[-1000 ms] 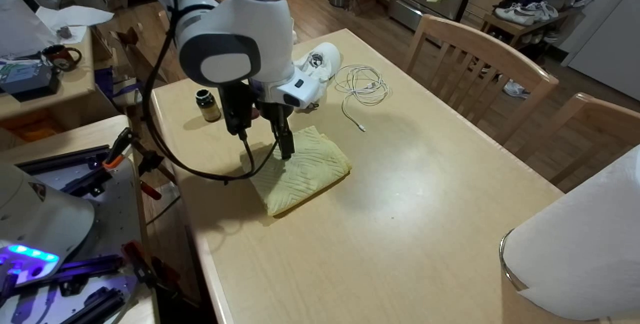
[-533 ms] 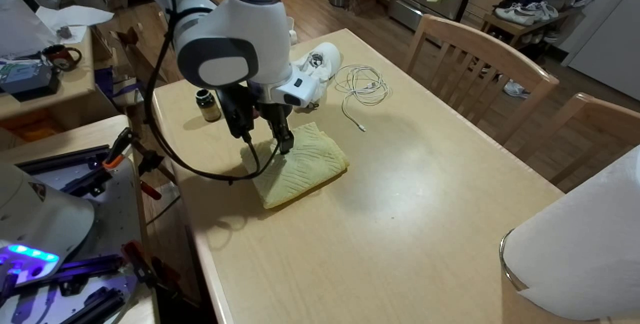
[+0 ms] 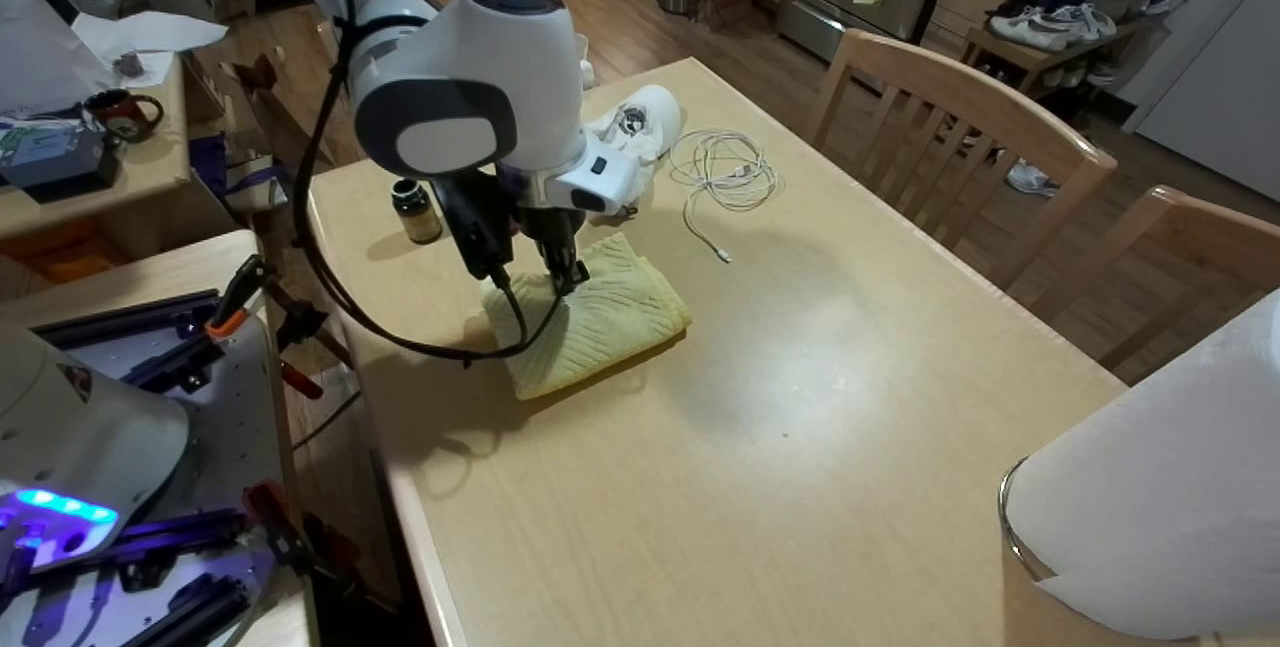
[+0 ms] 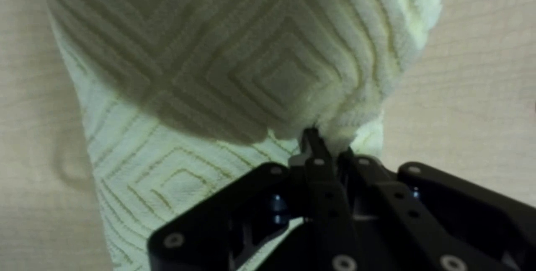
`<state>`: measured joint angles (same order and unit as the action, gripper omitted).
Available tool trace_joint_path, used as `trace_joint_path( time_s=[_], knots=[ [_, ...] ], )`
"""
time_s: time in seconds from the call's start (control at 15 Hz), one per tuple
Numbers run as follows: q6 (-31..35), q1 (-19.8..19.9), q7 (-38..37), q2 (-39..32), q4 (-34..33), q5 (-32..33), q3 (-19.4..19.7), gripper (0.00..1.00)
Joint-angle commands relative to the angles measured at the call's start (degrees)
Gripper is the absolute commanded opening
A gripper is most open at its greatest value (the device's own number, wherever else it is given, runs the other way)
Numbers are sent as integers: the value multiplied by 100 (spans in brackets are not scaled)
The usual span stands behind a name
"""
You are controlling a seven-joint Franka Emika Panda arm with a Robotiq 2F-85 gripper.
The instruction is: Use the towel to wipe the table
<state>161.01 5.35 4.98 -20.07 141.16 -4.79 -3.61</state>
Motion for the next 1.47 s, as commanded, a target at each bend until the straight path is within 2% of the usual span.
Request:
trace_joint_path(
  time_s=[0.0, 0.33, 0.53, 0.8, 1.07, 1.4],
  knots=[
    [141, 183, 489, -277, -238, -261, -322, 1],
    [110, -23, 547, -814, -1135, 53, -312, 1],
    [-122, -364, 373, -1261, -2215, 507, -28, 1],
    [-695, -585, 319, -1721, -3788, 746, 120, 1],
    [-1600, -700, 340, -2373, -5257, 815, 175, 1],
    [-2701, -696, 386, -2881, -6059, 791, 188, 1]
  ],
)
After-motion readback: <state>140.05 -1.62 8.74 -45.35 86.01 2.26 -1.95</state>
